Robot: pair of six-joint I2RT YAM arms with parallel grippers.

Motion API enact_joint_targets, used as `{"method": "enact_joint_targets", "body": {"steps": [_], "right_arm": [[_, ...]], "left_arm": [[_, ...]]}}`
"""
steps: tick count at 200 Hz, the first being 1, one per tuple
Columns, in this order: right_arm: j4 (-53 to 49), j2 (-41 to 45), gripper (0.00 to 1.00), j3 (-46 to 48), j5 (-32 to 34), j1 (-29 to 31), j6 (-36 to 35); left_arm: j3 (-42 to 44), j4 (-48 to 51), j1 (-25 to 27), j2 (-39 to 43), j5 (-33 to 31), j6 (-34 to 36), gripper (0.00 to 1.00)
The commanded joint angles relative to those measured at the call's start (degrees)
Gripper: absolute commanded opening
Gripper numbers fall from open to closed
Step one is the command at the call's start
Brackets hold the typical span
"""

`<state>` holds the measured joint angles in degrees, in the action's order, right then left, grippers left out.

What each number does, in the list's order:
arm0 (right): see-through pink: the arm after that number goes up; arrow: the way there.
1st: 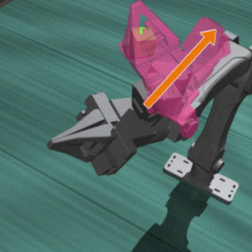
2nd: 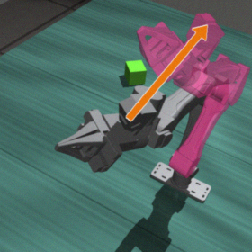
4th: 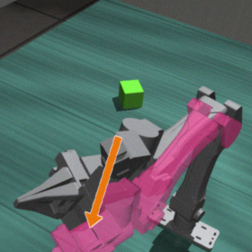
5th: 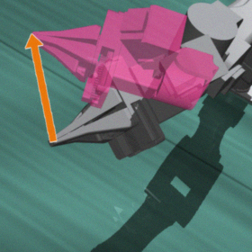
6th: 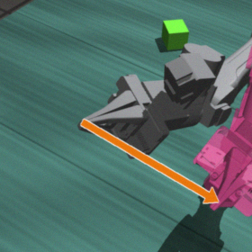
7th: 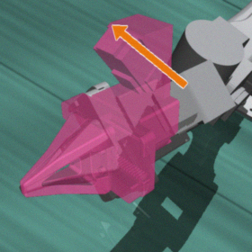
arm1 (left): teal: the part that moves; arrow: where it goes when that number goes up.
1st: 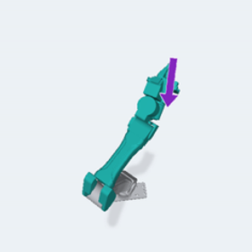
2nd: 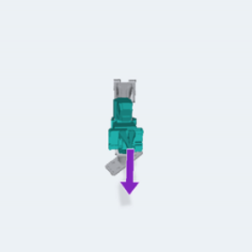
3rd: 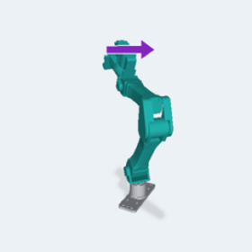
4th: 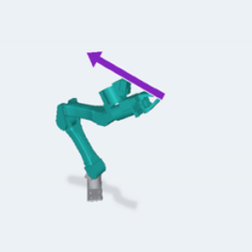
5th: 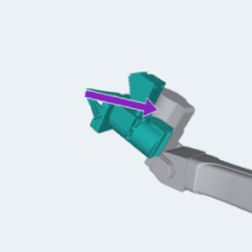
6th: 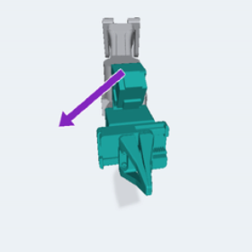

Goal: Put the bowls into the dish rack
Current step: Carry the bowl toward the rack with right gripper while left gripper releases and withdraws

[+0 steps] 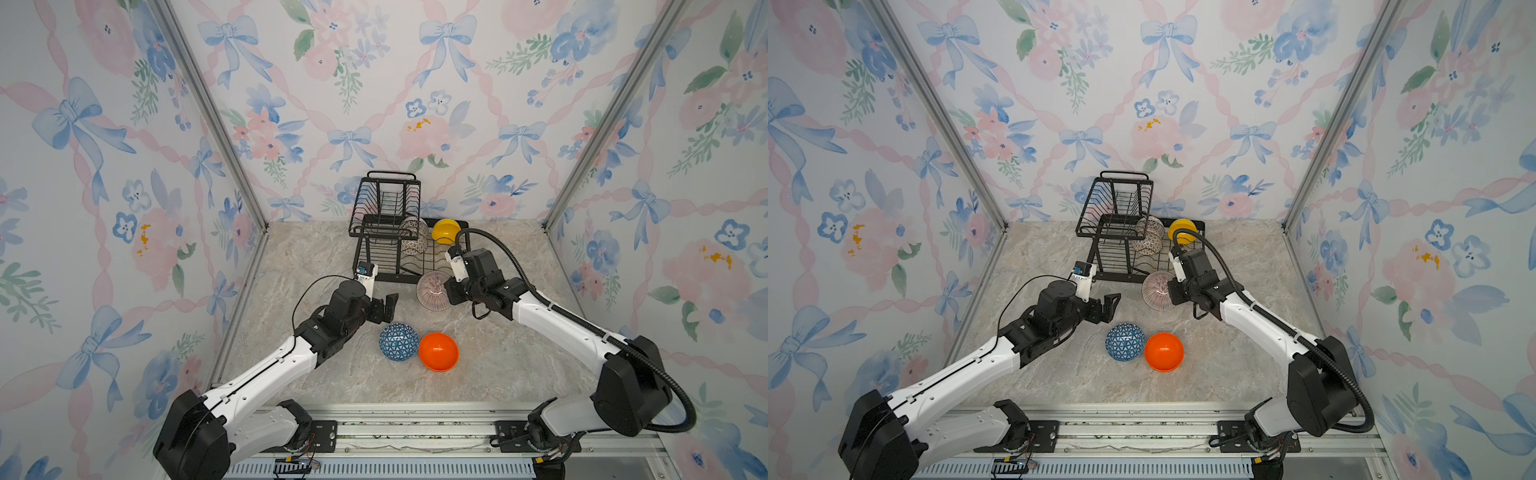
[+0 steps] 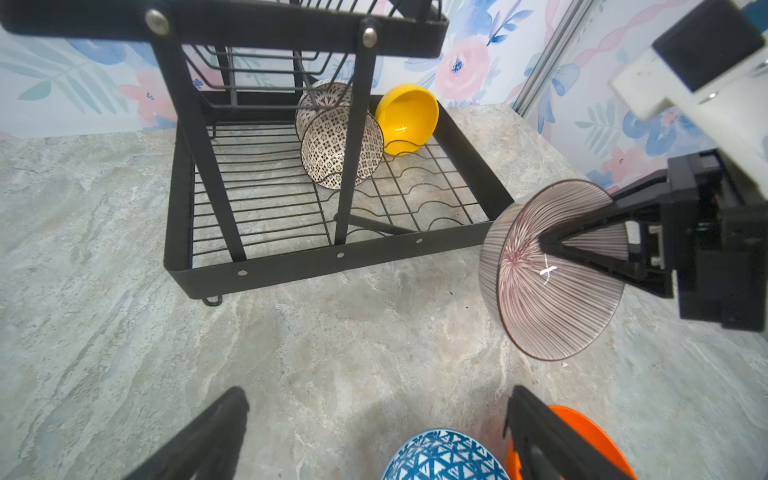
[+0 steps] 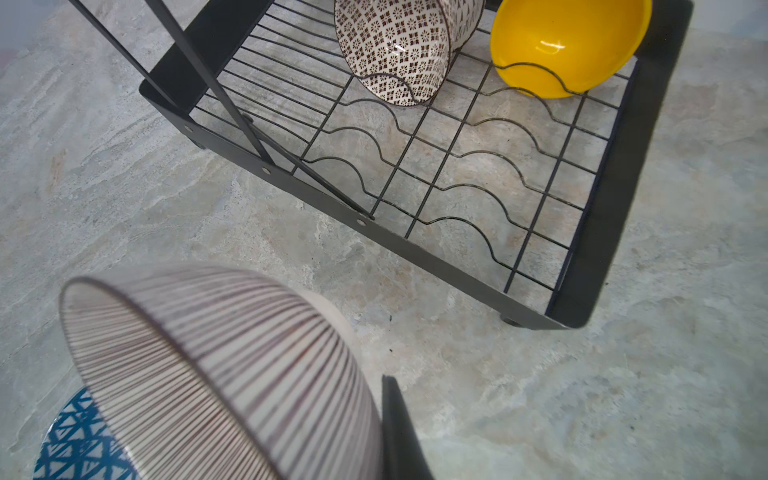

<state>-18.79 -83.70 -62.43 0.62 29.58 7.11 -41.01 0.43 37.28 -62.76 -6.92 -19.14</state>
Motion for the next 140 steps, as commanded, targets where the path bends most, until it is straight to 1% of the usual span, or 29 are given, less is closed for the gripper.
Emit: {"method": "enact_joint_targets", "body": {"steps": [1,52,100,140], "right_arm": [[3.4,2.3,0.00,0.0,-0.6,-1.9,-2.8],[3.8,1.0,0.00,-1.3,0.4,-5.2,-6.9],[6.2,-0.7,0.00,-1.5,1.2,-8.6,-8.8],[9.5,-2.9,0.00,-2.6,4.8,-10.0,-13.0]], "left_arm": [[1.7,1.1,-0.5,1.1,0.9,-1.4,0.98],[3.2,1.6,-0.8,1.7,1.3,-2.0,0.98],[5.1,2.2,-1.1,2.5,1.7,-2.8,0.98],[6.2,2.9,-1.5,2.9,2.0,-3.2,0.98]]}}
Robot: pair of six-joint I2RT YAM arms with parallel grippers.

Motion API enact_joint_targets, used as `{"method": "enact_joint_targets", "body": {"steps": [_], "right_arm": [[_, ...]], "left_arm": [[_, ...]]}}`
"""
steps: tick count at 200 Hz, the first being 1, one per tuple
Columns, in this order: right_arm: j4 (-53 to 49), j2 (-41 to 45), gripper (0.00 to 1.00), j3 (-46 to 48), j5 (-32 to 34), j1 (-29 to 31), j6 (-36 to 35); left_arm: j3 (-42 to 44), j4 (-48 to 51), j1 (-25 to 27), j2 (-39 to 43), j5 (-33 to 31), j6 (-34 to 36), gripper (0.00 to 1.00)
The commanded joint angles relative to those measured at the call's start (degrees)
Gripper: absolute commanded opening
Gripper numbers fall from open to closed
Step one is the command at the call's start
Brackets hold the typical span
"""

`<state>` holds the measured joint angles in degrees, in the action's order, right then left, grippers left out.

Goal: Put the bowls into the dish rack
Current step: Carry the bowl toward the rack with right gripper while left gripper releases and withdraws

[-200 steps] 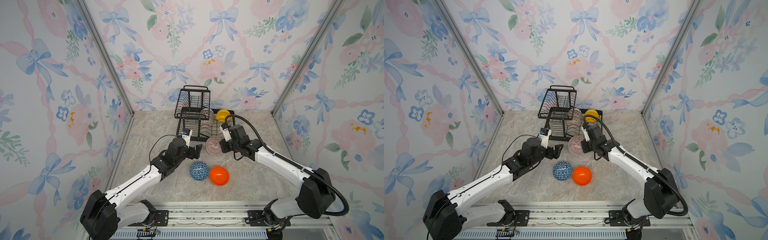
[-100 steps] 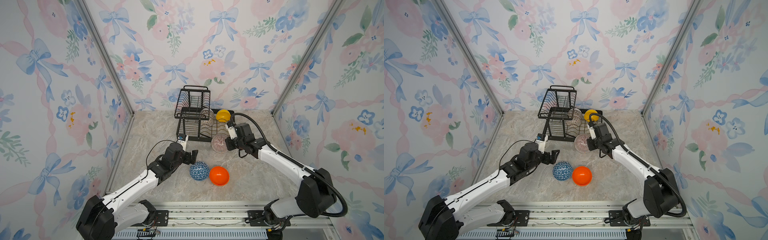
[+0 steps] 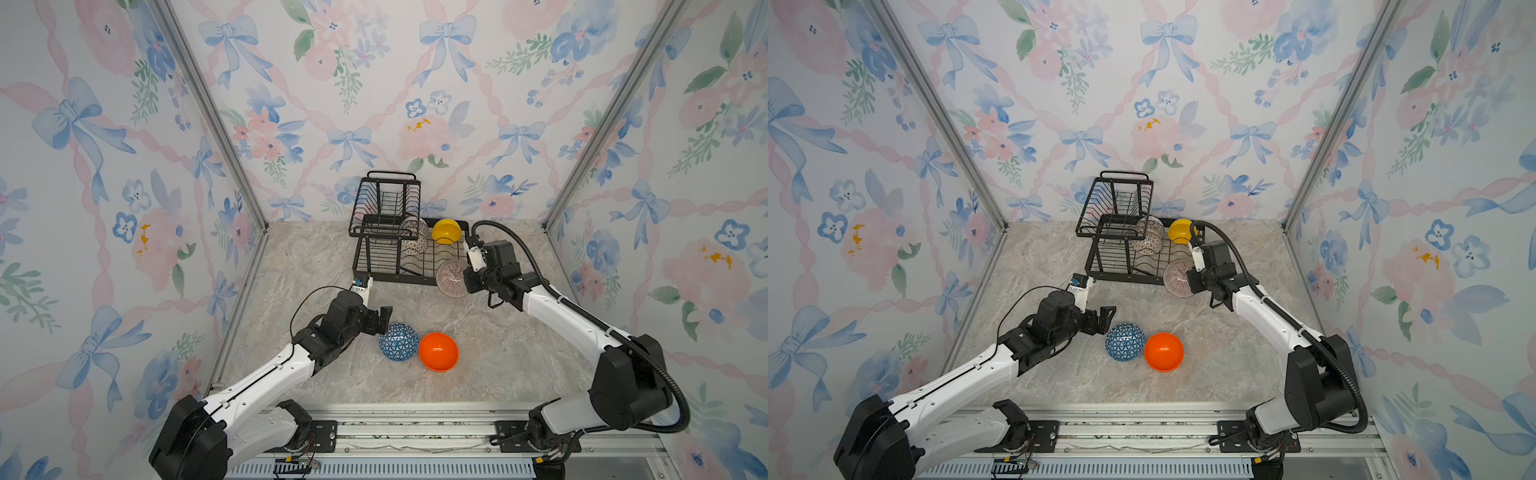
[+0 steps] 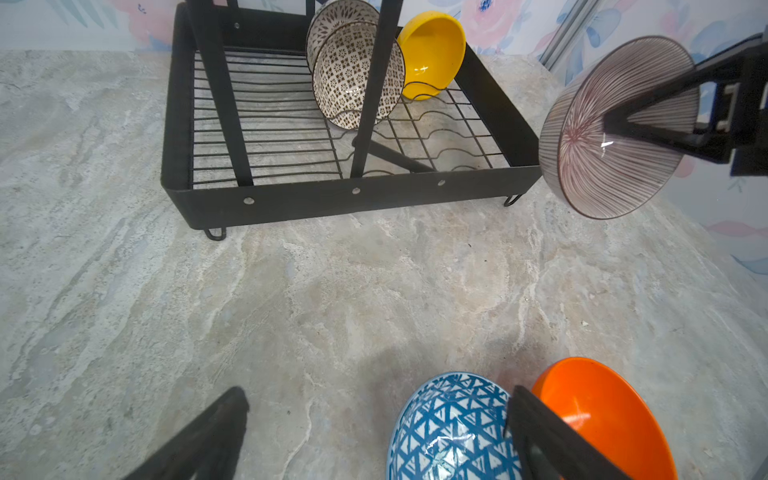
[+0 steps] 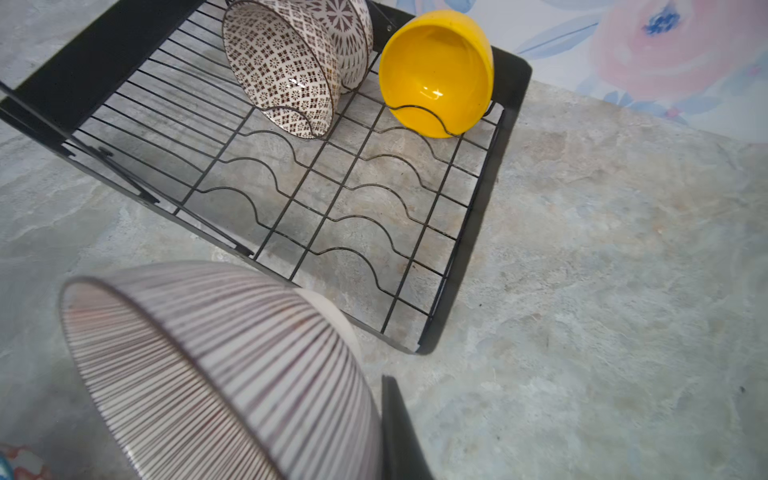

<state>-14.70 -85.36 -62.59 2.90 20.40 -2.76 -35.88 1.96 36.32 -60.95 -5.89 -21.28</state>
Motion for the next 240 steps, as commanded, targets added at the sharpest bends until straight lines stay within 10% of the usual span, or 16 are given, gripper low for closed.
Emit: {"method": "enact_joint_targets", "body": {"steps": [1,240], "right_arm": [[5.5,-1.3,0.00,-2.5,2.6,-0.9,-3.1],[48.5,-23.1,0.00,-4.6,19.9,1.9,-33.5]], "left_arm": [[1.1,1.4,-0.6,1.1,0.9,-1.0,0.98],[2.5,1.6,-3.8,-1.4,3.0,-0.9,0.98]]}}
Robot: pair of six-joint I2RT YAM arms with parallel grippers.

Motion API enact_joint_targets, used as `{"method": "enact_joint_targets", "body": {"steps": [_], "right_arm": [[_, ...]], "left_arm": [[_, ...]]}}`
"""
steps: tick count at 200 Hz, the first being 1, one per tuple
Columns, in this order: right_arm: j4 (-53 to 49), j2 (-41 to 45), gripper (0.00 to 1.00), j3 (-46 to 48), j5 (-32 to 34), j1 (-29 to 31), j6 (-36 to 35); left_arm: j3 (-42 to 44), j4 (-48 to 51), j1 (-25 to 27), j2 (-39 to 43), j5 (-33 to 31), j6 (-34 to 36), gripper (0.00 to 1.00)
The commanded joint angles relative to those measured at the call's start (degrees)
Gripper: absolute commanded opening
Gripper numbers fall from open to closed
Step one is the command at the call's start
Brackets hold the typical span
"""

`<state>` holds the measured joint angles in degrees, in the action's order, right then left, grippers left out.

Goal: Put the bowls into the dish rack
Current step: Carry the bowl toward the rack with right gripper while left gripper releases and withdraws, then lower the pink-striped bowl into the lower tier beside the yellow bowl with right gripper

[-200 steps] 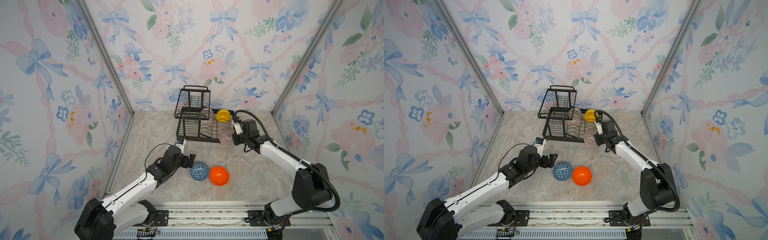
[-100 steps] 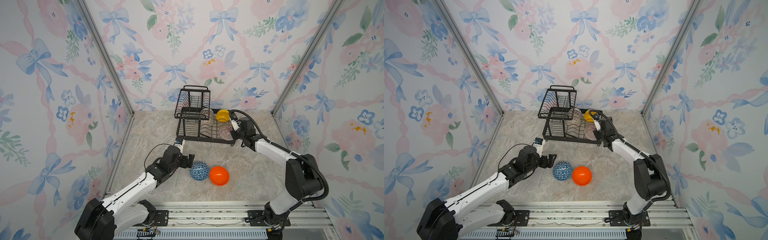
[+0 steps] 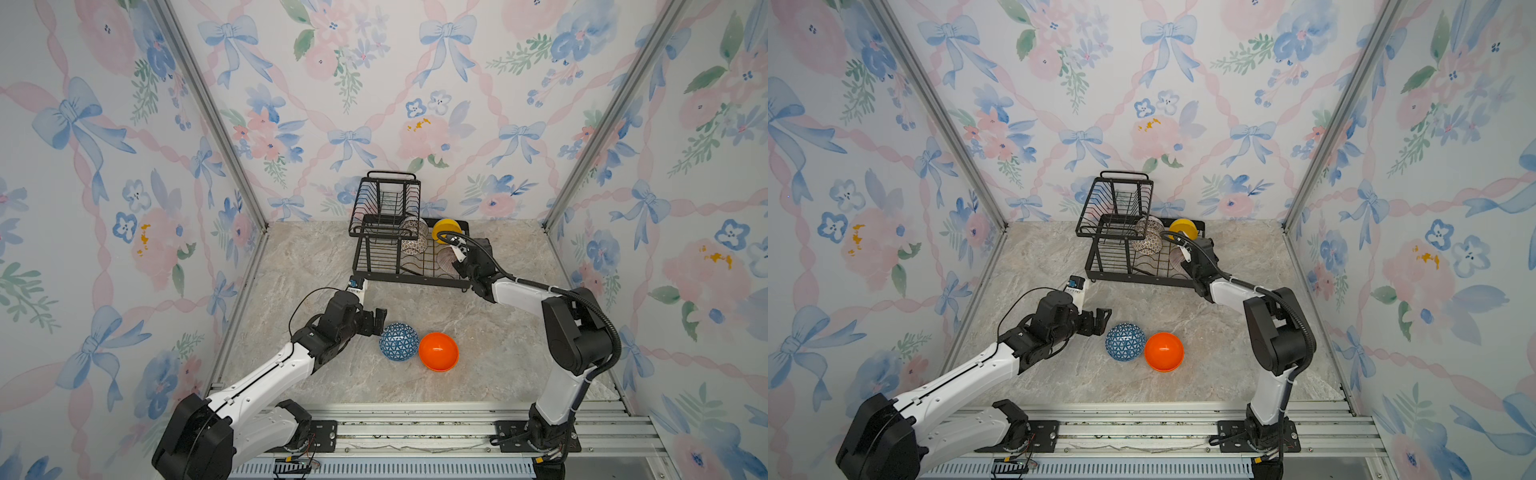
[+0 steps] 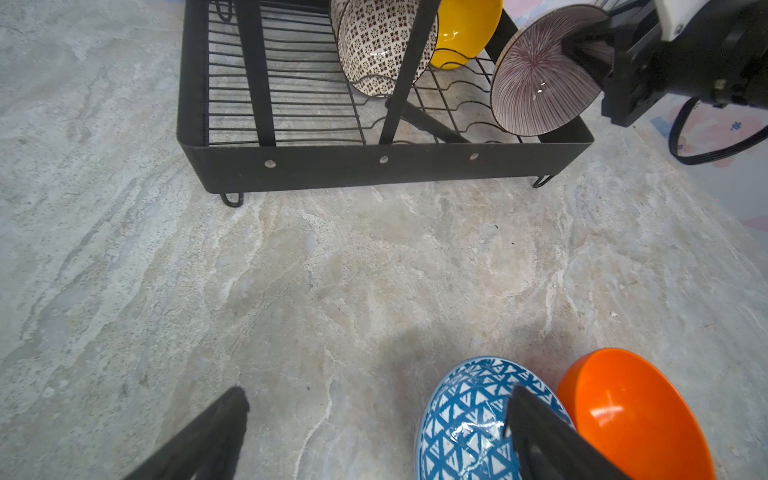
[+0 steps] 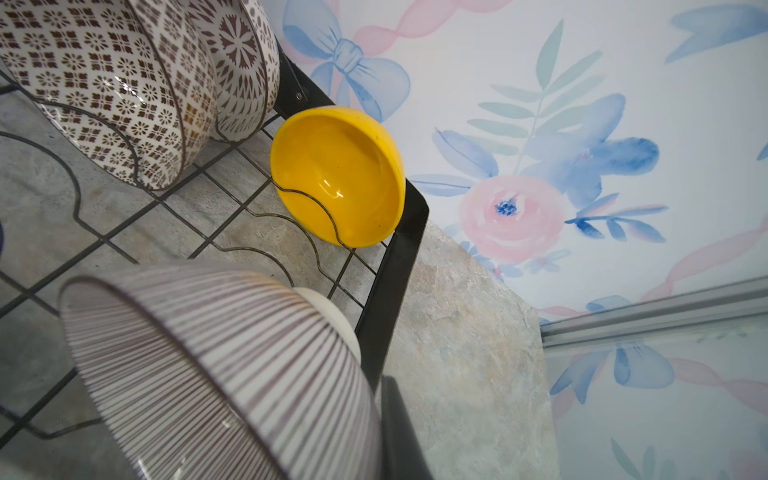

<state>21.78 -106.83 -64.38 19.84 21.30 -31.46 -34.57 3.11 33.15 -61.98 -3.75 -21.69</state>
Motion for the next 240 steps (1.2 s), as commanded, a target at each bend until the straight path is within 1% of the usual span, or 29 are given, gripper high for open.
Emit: {"method": "enact_joint_targets", "body": {"steps": [1,54,81,109,161,212,240], "right_arm": [[12.3,-1.8,0.00,-2.8,3.0,1.0,-4.9],[24.5,-7.2,0.00,-4.0,8.0,2.0,-12.7],[29.0,-9.7,0.00,-5.2,8.9,2.3,-16.4],[30.8,-11.3,0.00,-6.4,8.8,2.0,-17.5],[35.6,-14.4,0.00,-7.8,7.0,1.7,-23.7],[34.9,-15.6,0.00,-8.7,6.6,0.4,-23.6],[36.2,-16.7,0.00,-9.0,6.6,0.1,-25.3]], "left_arm": [[1.2,0.5,-0.6,-0.4,0.9,-0.5,0.98],[1.4,0.5,-1.4,-0.6,1.4,-0.5,0.98],[1.3,0.5,-1.7,-0.9,1.5,-0.2,0.98],[1.1,0.5,-1.9,-1.4,1.9,-0.3,0.98],[0.9,0.5,-2.1,-1.9,2.2,-0.1,0.98],[0.6,0.5,-2.4,-2.3,2.4,0.1,0.98],[0.4,0.5,-2.6,-2.6,2.7,0.1,0.98]]}}
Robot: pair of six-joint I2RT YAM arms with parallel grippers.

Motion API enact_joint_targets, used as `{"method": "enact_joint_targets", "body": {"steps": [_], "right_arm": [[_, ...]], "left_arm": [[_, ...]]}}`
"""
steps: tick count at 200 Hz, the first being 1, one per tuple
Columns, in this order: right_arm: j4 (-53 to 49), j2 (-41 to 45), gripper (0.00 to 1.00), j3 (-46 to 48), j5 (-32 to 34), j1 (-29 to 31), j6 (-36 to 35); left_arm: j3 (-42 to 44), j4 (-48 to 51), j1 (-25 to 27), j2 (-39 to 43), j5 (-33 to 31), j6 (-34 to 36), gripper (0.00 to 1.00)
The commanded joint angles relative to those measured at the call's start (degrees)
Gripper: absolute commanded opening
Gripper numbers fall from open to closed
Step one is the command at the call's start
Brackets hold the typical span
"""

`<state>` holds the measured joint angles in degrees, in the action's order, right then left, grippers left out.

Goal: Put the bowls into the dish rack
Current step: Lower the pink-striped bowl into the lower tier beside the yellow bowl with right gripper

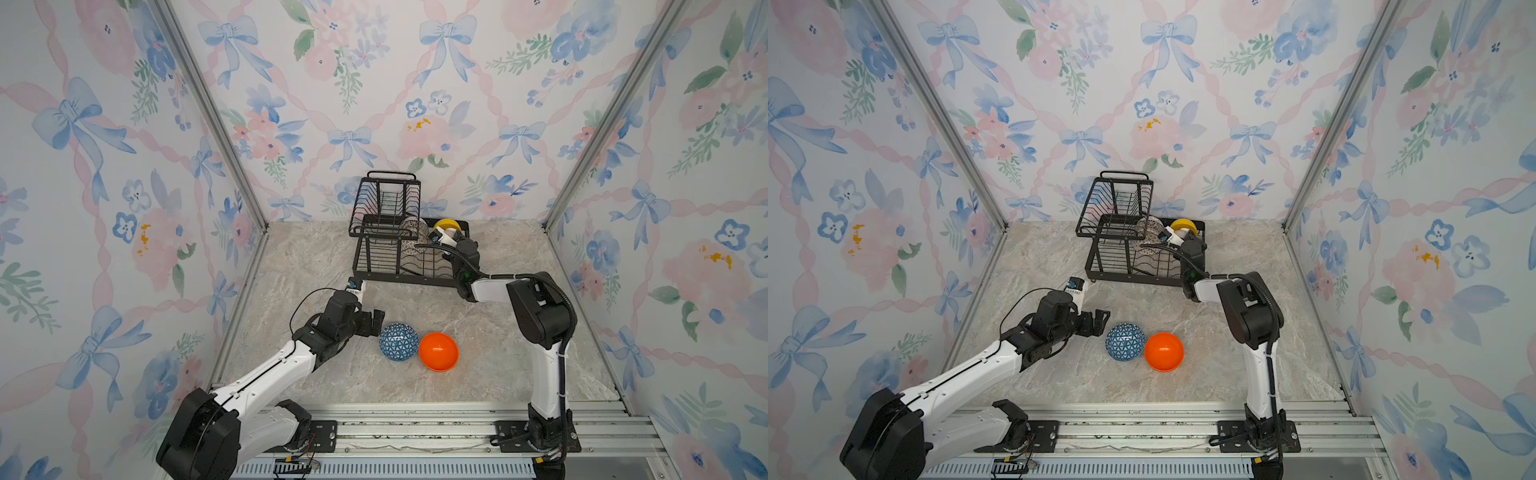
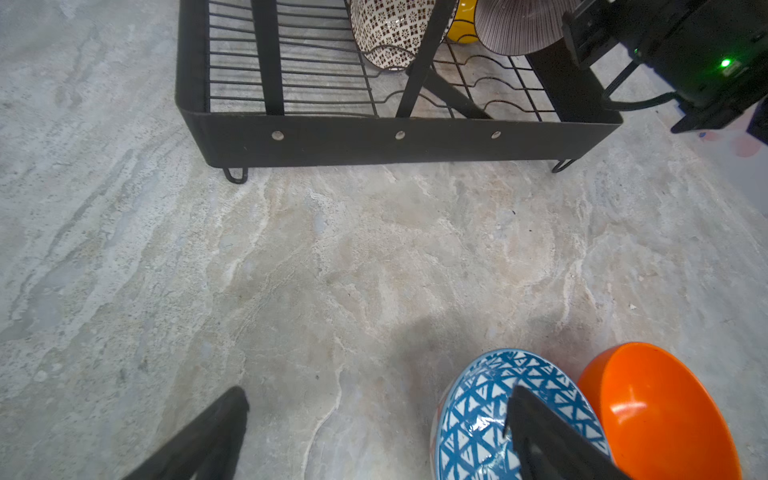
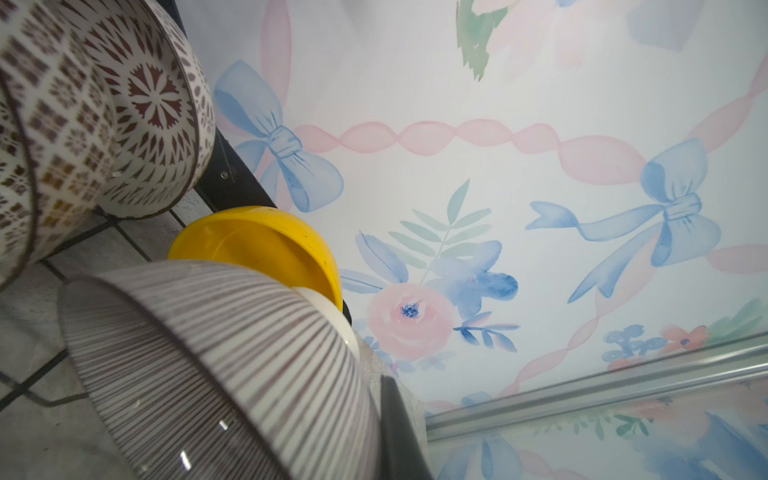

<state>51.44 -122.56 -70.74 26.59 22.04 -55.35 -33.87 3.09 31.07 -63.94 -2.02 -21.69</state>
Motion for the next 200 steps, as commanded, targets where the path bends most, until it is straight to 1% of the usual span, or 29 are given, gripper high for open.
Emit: {"method": "enact_joint_targets", "body": {"steps": [1,65,114,200], "right_arm": [[6.6,-0.9,0.00,-2.7,-0.1,-0.7,-1.4],[8.7,-3.6,0.00,-4.5,0.2,-0.6,-6.2],[8.1,-4.7,0.00,-5.9,0.1,-0.6,-7.0],[9.2,-8.0,0.00,-7.6,0.1,-0.5,-11.9]], "left_arm": [[-0.3,0.5,-0.5,-0.7,1.0,0.1,0.98],[-0.4,0.5,-0.7,-1.2,1.3,0.2,0.98],[-0.4,0.5,-0.7,-1.3,1.4,0.3,0.98],[-0.6,0.5,-1.2,-2.5,1.8,0.5,0.98]]}}
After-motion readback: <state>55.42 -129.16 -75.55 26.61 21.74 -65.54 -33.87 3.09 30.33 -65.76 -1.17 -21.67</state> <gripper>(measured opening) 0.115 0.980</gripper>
